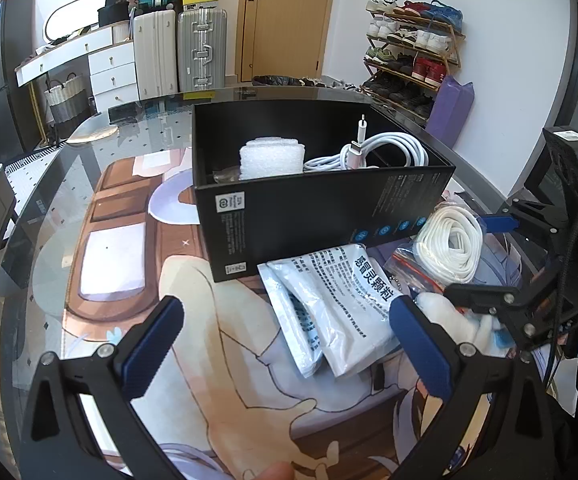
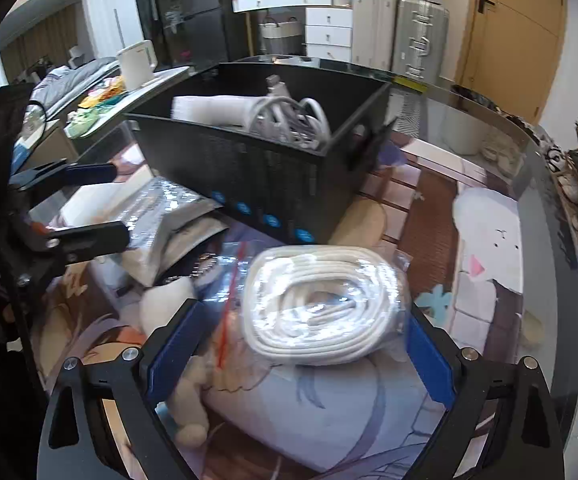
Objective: Organize soft objects
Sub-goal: 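Lower the right gripper onto the rope bag and close it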
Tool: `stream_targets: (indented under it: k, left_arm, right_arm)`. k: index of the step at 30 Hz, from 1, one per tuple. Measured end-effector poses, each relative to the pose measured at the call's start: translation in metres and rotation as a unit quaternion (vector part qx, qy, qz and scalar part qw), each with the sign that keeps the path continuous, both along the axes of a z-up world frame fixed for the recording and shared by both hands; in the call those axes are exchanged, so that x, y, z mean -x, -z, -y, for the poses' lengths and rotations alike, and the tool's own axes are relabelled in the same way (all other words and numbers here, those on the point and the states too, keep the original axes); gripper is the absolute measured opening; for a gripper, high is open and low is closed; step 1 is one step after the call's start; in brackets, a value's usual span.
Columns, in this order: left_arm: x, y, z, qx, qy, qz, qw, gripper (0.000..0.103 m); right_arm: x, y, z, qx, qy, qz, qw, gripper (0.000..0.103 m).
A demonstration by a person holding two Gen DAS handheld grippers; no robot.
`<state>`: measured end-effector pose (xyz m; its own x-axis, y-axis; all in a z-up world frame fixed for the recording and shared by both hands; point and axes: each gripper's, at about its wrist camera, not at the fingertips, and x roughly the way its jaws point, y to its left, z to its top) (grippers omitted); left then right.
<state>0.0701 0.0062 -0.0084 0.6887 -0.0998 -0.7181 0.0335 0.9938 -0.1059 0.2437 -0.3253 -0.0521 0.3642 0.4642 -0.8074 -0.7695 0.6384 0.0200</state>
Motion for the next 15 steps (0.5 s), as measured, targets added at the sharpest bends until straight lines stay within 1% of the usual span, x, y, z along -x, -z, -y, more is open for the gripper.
stream_targets:
  k: [5,10,13,15]
  left_arm:
    - [0.0,0.0,0.002,0.001,0.001,-0.001,1.0,0.103]
    - [0.0,0.001,0.005,0.004,0.002,-0.002,1.0,0.103]
    - [0.0,0.001,0.004,0.004,0.002,-0.002,1.0,0.103]
    - [0.0,0.001,0.005,0.003,0.002,-0.002,1.0,0.103]
  right_arm:
    - [-0.012,0.005,0.007,0.011,0.032,0.001,0.999,0.097]
    - [-0.019,0.006,0.015,0.018,0.048,0.006,0.999,0.097]
    - [-0.02,0.004,0.017,0.014,0.046,0.005,0.999,0.097]
    - [-0.018,0.003,0.015,0.004,0.034,0.001,0.999,0.097]
